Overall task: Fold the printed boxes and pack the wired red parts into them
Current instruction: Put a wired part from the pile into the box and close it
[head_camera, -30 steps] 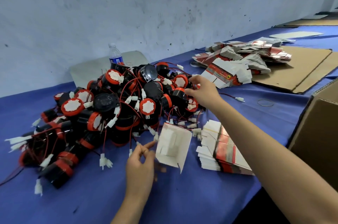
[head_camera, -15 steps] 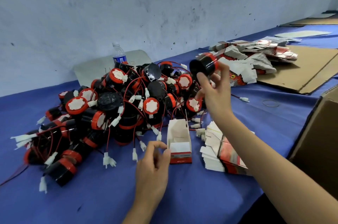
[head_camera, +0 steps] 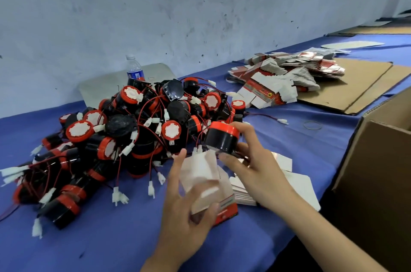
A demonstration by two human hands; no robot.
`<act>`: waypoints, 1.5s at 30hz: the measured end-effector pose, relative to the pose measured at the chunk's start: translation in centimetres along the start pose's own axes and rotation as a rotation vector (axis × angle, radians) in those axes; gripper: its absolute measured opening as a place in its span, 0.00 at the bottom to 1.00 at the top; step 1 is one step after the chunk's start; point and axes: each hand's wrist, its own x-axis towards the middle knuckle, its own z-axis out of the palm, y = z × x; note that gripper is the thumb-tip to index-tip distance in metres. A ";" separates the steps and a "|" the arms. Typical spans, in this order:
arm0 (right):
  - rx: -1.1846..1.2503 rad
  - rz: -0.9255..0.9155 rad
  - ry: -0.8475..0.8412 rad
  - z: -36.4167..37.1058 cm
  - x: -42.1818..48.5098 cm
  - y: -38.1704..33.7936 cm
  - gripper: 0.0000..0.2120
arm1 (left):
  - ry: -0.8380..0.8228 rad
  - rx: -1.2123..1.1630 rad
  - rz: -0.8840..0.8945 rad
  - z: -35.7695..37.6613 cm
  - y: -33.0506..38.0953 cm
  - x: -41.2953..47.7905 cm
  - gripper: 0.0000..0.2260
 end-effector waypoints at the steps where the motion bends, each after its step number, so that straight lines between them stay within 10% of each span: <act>1: -0.021 -0.008 -0.025 -0.4 0.3 0.2 0.21 | 0.040 -0.031 -0.035 0.2 0.0 -0.1 0.19; 5: -0.028 -0.035 -0.073 -1.6 0.7 0.4 0.25 | 0.043 -0.288 -0.402 -0.1 -1.2 -0.2 0.43; 11: -0.178 -0.238 -0.140 -1.3 -0.6 0.3 0.26 | -0.224 -0.316 -0.483 0.2 -2.7 -0.6 0.56; 24: -0.823 -0.396 -0.163 0.6 -2.4 2.3 0.31 | -0.289 -0.376 -0.542 0.4 -2.5 -0.5 0.51; 37: -0.681 -0.435 -0.088 1.6 -1.9 2.2 0.03 | -0.326 -0.351 -0.572 0.3 -2.1 -0.5 0.49; 45: -0.863 -0.311 -0.064 0.7 -2.0 1.6 0.05 | -0.326 -0.376 -0.607 0.2 -2.2 -0.6 0.51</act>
